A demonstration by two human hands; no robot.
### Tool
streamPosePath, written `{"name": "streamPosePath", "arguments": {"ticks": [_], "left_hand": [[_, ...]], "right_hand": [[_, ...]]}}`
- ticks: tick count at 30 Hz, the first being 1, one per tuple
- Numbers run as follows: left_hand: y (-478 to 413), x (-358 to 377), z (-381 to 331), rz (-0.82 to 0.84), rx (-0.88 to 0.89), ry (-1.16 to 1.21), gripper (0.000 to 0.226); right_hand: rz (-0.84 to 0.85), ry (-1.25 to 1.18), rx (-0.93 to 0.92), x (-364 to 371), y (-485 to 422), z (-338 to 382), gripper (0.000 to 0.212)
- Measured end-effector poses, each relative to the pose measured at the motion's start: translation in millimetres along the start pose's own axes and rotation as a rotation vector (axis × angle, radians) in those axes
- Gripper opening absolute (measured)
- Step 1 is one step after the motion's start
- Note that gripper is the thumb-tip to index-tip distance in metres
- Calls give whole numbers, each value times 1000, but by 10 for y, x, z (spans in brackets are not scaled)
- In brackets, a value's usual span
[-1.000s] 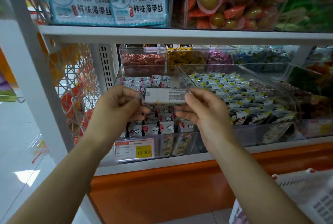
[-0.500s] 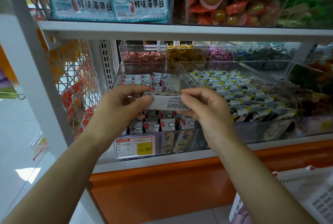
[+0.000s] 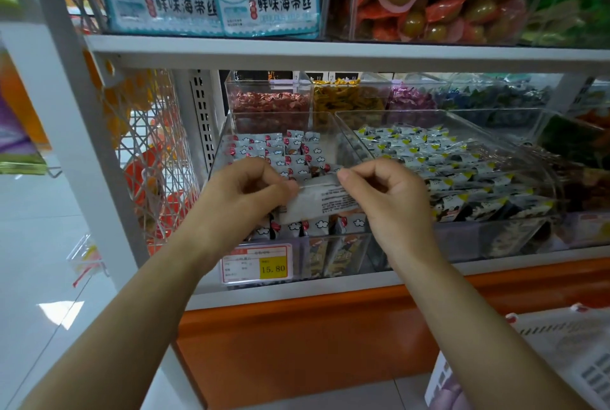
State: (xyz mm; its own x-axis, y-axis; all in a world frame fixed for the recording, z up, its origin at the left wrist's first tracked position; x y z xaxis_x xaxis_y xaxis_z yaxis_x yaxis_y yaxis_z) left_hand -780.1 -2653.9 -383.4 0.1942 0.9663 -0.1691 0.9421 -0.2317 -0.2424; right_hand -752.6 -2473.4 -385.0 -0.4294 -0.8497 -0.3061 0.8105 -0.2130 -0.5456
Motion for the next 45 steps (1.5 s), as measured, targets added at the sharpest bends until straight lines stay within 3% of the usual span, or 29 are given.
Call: {"name": "streamPosePath", "arguments": {"ticks": [3,14,16,19,21,25,27,29,32,34,37,40,45], "left_hand": [[-20,-40,6,19,-11,-6,33],[-24,-38,4,50,2,-106,21],[-15,16,10,96,15,-177,27],[-14,43,-31,109,84,-225,8],[-22,49,-29,104,100,-225,9],[-74,49,-1,17,119,-228,14],[-115,43,0,-47,139,-235,19],[-177,57,-7,-97,149,-234,24],[-295,93,-6,-154,135,-123,26],[-414,90,-1,-163,147,-276,30],[-601,137,176,9,67,-642,47],[-670,183,439,191,-17,-929,52],[-687,194,551,234,4,-1001,58]], "right_hand": [[18,-29,14,18,2,-4,12],[-31,-31,98,15,10,-63,14],[-18,-92,163,17,10,-107,18],[57,-244,289,52,3,-175,19],[76,-286,340,54,1,-210,18],[135,-385,319,85,-1,-164,15],[180,-297,257,109,-16,-134,36],[163,-118,208,88,-65,-122,40],[59,-70,218,9,-235,-136,18],[-28,-74,239,-26,-431,-158,7],[-84,31,198,56,-795,-181,19],[-50,268,75,261,-1137,-165,15],[61,579,-119,529,-1390,-172,24]]}}
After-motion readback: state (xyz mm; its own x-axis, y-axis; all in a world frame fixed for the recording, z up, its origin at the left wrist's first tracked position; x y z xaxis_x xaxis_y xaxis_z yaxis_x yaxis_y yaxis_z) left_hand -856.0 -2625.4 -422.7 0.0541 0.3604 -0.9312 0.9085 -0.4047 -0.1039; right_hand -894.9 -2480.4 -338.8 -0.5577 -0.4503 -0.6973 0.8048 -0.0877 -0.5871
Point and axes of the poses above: each hand's wrist, its own y-axis away from the middle knuckle, its own x-axis out of the palm, z = x × y, the point moved 6 cm from there along -y, towards the middle knuckle, and after that the axes turned 10 degrees about y, right-handed, at the moved point
